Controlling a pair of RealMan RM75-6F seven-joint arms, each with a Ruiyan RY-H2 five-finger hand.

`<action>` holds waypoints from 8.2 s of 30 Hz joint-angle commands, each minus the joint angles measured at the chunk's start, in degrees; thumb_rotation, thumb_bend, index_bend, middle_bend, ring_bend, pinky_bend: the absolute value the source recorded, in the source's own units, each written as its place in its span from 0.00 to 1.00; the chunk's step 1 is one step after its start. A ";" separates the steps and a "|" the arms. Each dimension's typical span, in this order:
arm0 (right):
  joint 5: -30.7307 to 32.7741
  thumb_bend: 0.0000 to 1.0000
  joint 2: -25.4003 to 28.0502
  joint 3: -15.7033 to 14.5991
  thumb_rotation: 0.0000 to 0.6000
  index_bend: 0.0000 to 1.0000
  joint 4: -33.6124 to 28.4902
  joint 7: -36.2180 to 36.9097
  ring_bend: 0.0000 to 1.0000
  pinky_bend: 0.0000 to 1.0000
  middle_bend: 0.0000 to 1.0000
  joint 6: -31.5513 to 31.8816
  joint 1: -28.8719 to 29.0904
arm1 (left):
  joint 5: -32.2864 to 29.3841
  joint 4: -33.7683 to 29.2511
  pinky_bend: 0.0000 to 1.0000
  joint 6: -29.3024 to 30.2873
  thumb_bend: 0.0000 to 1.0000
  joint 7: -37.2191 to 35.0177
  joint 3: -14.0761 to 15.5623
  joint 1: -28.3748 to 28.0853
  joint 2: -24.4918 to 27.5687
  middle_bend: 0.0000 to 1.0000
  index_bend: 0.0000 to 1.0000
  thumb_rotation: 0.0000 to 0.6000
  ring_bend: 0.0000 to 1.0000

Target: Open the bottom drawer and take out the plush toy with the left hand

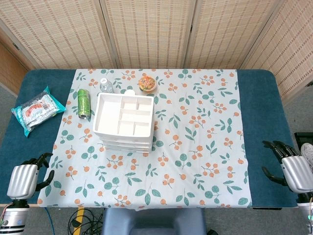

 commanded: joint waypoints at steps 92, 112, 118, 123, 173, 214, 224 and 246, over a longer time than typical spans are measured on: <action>2.32 0.33 1.77 1.51 1.00 0.14 -1.69 -1.16 0.23 0.22 0.27 4.11 -2.04 | -28.57 8.63 1.00 -55.16 0.45 -46.46 -5.58 -33.55 -14.69 0.96 0.00 1.00 1.00; 2.42 0.33 1.69 1.34 1.00 0.14 -1.40 -0.92 0.23 0.22 0.27 4.13 -2.49 | -31.80 8.70 1.00 -55.59 0.45 -43.74 -8.44 -31.47 -15.77 0.96 0.00 1.00 1.00; 2.67 0.33 1.76 1.27 1.00 0.14 -1.37 -0.76 0.23 0.22 0.27 4.31 -2.86 | -32.47 9.25 1.00 -56.17 0.45 -43.66 -9.69 -31.49 -16.90 0.96 0.00 1.00 1.00; 2.77 0.33 1.70 1.26 1.00 0.14 -1.20 -0.62 0.23 0.22 0.27 4.37 -3.02 | -33.09 9.43 1.00 -57.05 0.45 -43.57 -10.33 -31.56 -17.35 0.96 0.00 1.00 1.00; 3.83 0.33 0.92 1.39 1.00 0.14 0.76 0.88 0.24 0.22 0.27 4.19 -4.03 | -36.82 11.54 1.00 -63.32 0.45 -46.98 -15.67 -31.17 -19.62 0.95 0.09 1.00 1.00; 3.26 0.33 1.29 1.29 1.00 0.14 -0.47 -0.24 0.24 0.22 0.27 4.36 -4.25 | -34.72 8.88 1.00 -67.36 0.45 -46.87 -15.06 -29.01 -16.73 0.95 0.18 1.00 1.00; 3.17 0.33 1.24 1.31 1.00 0.14 -0.30 0.07 0.24 0.22 0.27 4.49 -4.30 | -32.54 5.68 1.00 -66.78 0.45 -46.69 -15.16 -27.65 -14.94 0.94 0.00 1.00 1.00; 3.20 0.33 0.71 1.29 1.00 0.14 0.81 0.97 0.24 0.22 0.27 4.21 -4.15 | -18.61 -8.10 1.00 -56.35 0.45 -35.63 -10.83 -23.52 -3.59 0.93 0.02 1.00 1.00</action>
